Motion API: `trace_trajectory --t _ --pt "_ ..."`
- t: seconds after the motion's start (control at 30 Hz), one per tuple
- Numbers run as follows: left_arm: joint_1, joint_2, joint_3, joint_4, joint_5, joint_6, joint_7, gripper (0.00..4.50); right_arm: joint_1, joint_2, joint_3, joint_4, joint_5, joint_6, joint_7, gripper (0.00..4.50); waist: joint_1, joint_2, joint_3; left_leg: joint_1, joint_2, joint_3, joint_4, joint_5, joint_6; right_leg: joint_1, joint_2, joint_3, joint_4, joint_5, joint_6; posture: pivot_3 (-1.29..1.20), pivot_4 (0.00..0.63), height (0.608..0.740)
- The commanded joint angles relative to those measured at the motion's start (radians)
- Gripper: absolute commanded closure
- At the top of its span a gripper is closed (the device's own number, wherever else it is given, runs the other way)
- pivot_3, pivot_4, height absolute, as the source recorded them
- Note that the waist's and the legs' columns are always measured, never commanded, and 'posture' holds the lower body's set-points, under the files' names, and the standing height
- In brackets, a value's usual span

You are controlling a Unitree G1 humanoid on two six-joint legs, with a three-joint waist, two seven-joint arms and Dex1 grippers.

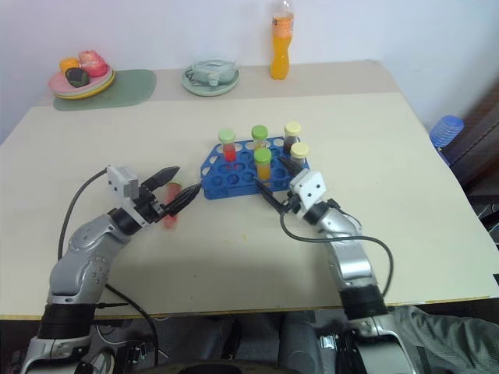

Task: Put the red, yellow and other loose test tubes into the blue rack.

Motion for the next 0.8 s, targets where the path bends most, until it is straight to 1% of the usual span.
trace_trajectory --t 0.03,0.13,0.2,0.27,0.3,0.33,0.37,0.43,0.53,0.63,0.8 --pt "0.003 0.002 0.034 -0.104 0.017 0.078 0.127 0.16 0.058 -0.073 -0.049 -0.152 0.054 0.079 0.032 0.71 0.001 0.0 0.0 0.0 0.0 0.0 0.0 0.0 0.0 0.0 0.0 0.0 0.0 0.0 0.0 0.0 0.15 0.74" --pt "-0.03 0.011 0.082 -0.2 -0.075 0.295 0.275 0.16 0.125 -0.184 -0.095 -0.278 0.134 0.179 0.106 0.71 0.005 0.0 0.0 0.0 0.0 0.0 0.0 0.0 0.0 0.0 0.0 0.001 0.0 0.0 0.0 0.0 0.15 0.74" --pt "-0.082 0.03 0.128 -0.241 -0.129 0.567 0.437 0.16 0.137 -0.251 -0.12 -0.335 0.188 0.236 0.154 0.71 0.01 0.0 0.0 -0.001 0.0 0.0 0.001 0.0 0.0 0.0 0.0 0.001 0.0 0.0 0.0 0.0 0.15 0.74" --pt "-0.184 0.037 0.204 -0.245 -0.247 0.88 0.557 0.16 0.126 -0.31 -0.149 -0.378 0.257 0.296 0.203 0.71 0.02 0.0 0.0 0.0 0.0 0.0 0.001 0.0 0.0 0.0 0.0 0.001 0.0 0.0 0.0 0.0 0.15 0.74" --pt "-0.254 0.037 0.237 -0.232 -0.271 1.047 0.579 0.16 0.115 -0.332 -0.161 -0.389 0.28 0.317 0.219 0.71 0.021 0.0 0.0 0.0 0.0 0.0 0.001 0.0 0.0 0.0 0.0 0.001 0.001 0.0 0.0 0.0 0.15 0.74" --pt "-0.319 0.029 0.266 -0.216 -0.279 1.168 0.597 0.16 0.105 -0.351 -0.171 -0.398 0.298 0.335 0.233 0.71 0.022 -0.001 0.0 0.0 0.0 0.0 0.001 0.0 0.0 0.0 0.001 0.001 0.001 0.0 0.0 0.0 0.15 0.74" --pt "-0.39 -0.008 0.313 -0.196 -0.258 1.261 0.63 0.16 0.098 -0.374 -0.179 -0.408 0.319 0.352 0.26 0.71 0.024 -0.001 0.0 0.0 0.0 0.0 0.002 0.0 0.0 0.0 0.001 0.001 0.001 0.0 0.0 0.0 0.15 0.74" --pt "-0.483 -0.045 0.363 -0.139 -0.255 1.334 0.715 0.16 0.087 -0.409 -0.194 -0.425 0.361 0.383 0.303 0.71 0.029 -0.002 0.0 -0.001 -0.001 -0.001 0.002 0.0 0.0 0.001 0.0 0.0 0.001 0.0 0.0 0.0 0.15 0.74" --pt "-0.581 -0.063 0.388 -0.017 -0.309 1.343 0.882 0.16 0.08 -0.443 -0.206 -0.442 0.42 0.434 0.348 0.71 0.025 -0.002 0.001 -0.001 0.0 -0.001 0.002 0.0 0.0 0.001 0.0 0.0 0.0 0.0 0.0 0.0 0.15 0.74" --pt "-0.612 -0.022 0.349 0.109 -0.454 1.343 1.022 0.16 0.086 -0.444 -0.204 -0.438 0.43 0.451 0.362 0.71 0.021 -0.002 0.001 0.0 0.0 -0.001 0.001 0.0 0.0 0.001 0.0 0.0 0.0 0.0 0.0 0.0 0.15 0.74" --pt "-0.657 0.008 0.331 0.287 -0.705 1.343 1.331 0.16 0.107 -0.441 -0.2 -0.416 0.386 0.418 0.391 0.71 0.026 -0.003 0.001 -0.001 0.0 -0.001 0.002 0.0 0.0 -0.001 0.0 0.001 0.001 0.0 0.0 0.0 0.15 0.74"
